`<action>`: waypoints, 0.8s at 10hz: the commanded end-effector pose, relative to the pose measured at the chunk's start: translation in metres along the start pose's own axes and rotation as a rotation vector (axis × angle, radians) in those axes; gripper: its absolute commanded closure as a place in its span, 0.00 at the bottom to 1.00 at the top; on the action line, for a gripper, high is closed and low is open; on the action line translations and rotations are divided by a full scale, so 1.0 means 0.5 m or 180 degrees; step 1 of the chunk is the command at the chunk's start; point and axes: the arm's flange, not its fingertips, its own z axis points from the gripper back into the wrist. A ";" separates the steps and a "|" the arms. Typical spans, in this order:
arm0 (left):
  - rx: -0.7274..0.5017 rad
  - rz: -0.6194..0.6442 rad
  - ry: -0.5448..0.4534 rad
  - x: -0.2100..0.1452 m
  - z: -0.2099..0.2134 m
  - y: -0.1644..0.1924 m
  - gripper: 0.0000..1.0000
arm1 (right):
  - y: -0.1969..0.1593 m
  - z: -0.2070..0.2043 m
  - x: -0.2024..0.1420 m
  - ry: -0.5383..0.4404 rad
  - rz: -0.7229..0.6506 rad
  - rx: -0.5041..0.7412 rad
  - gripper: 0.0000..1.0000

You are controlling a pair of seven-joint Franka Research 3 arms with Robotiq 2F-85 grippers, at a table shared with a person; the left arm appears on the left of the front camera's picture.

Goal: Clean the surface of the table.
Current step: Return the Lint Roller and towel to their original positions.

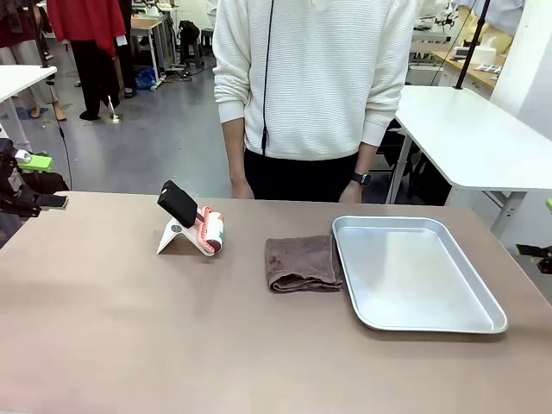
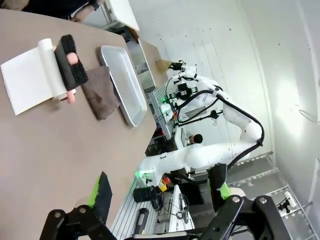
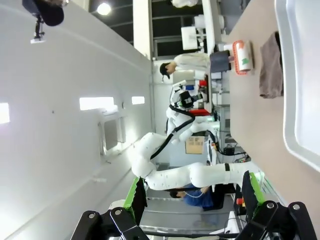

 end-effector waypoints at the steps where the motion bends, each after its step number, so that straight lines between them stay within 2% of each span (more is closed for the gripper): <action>1: -0.0014 -0.0075 0.0005 -0.003 -0.005 -0.013 0.00 | 0.026 -0.013 -0.011 0.0056 -0.0007 -0.0031 0.00; 8: -0.0014 -0.0075 0.0005 -0.003 -0.005 -0.013 0.00 | 0.026 -0.013 -0.011 0.0056 -0.0007 -0.0031 0.00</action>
